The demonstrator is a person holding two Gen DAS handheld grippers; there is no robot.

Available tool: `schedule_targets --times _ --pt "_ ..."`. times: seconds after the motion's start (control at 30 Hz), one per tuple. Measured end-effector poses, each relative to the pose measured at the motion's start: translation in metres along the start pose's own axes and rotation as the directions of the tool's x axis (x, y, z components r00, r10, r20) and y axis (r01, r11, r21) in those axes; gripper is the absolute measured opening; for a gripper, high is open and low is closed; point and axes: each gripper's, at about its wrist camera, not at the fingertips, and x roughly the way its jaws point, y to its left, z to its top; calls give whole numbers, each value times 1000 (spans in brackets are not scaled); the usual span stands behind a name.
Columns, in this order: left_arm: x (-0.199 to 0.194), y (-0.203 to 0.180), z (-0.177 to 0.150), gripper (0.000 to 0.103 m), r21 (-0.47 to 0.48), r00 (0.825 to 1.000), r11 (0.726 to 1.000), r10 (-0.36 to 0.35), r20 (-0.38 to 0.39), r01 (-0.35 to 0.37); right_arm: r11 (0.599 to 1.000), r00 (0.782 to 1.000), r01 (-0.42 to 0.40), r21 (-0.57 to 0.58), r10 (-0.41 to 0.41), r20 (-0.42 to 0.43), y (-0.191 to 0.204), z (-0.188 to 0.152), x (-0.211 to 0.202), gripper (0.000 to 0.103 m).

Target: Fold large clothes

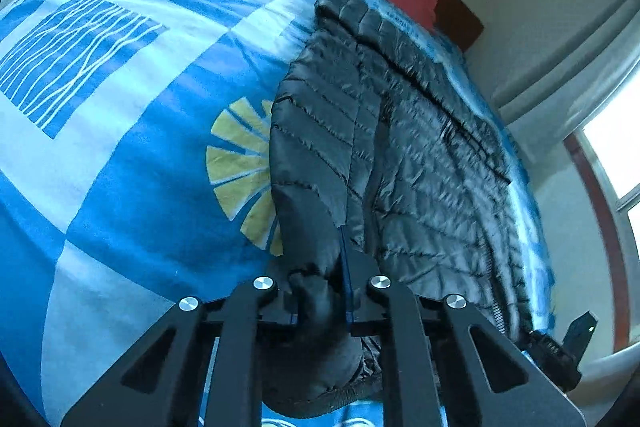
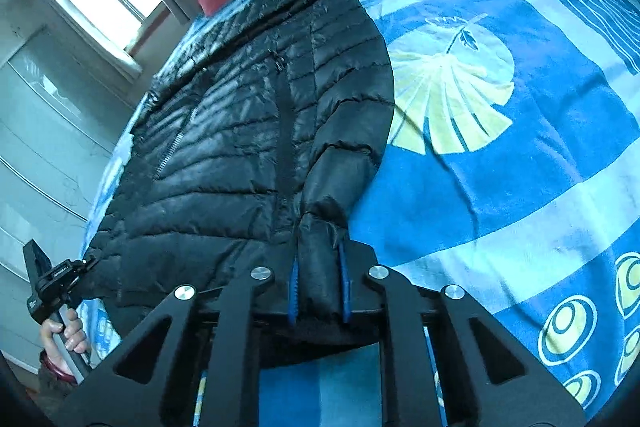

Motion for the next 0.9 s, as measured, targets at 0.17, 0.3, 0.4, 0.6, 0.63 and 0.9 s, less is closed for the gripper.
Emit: schedule_targets --times 0.17,0.3,0.4,0.6,0.63,0.9 --pt "-28 -14 9 11 -5 997 998 -66 49 66 994 993 -104 39 102 55 6 9 -30 11" --pt "-52 -29 17 11 -12 987 990 -137 81 139 979 976 -200 50 194 95 17 18 -58 11" --pt "-73 -42 20 10 3 978 983 -183 103 184 965 961 -258 48 251 116 26 24 -76 11" --pt "-111 -56 29 10 -21 954 961 -269 135 274 939 927 -342 30 332 175 38 42 -116 10" --pt "-119 -59 33 10 -12 950 961 -273 151 278 937 923 -348 26 337 186 40 43 -119 10" --pt "-106 -61 89 10 -10 936 950 -305 178 311 907 885 -420 9 408 225 50 107 -107 10"
